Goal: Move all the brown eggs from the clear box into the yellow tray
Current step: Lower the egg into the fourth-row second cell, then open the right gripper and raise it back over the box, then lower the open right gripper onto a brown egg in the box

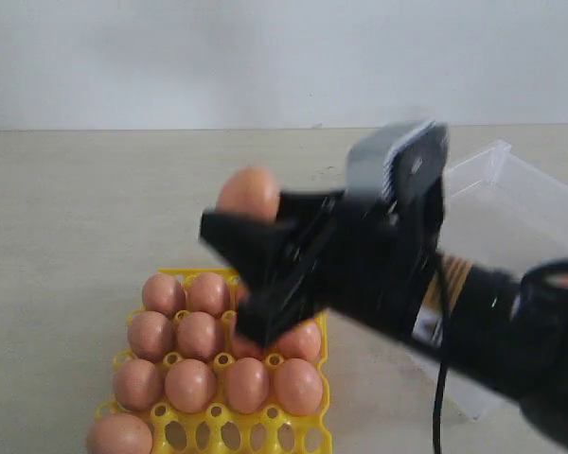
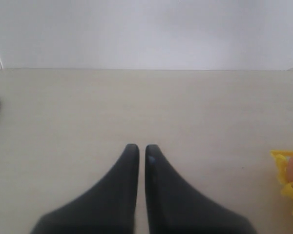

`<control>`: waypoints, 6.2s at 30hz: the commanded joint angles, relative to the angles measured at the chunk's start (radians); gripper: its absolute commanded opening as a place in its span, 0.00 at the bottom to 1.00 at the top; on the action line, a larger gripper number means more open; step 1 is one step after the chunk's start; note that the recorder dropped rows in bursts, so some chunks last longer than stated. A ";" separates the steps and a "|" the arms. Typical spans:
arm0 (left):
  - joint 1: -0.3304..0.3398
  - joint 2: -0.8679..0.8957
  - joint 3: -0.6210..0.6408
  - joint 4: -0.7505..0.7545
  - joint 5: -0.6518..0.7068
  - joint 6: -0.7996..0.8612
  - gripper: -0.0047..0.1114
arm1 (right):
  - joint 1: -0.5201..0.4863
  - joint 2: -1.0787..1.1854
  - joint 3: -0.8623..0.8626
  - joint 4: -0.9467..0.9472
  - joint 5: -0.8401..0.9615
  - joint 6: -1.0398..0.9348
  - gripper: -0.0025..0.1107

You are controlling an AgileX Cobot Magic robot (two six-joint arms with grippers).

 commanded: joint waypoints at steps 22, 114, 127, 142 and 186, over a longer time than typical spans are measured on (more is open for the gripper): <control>0.003 -0.002 -0.001 -0.005 -0.002 0.007 0.08 | 0.305 0.371 -0.149 0.133 0.087 0.043 0.02; 0.003 -0.002 -0.001 -0.005 -0.002 0.007 0.08 | -0.650 -0.014 -0.506 1.711 0.281 -2.069 0.46; 0.003 -0.002 -0.001 -0.005 -0.002 0.007 0.08 | -0.629 -0.097 -0.648 -0.164 1.084 -0.227 0.46; 0.003 -0.002 -0.001 -0.005 -0.002 0.007 0.08 | -0.480 -0.098 -0.632 -0.344 2.086 -0.183 0.46; 0.003 -0.002 -0.001 -0.005 -0.002 0.007 0.08 | -0.731 0.352 -0.654 -0.526 1.867 0.704 0.46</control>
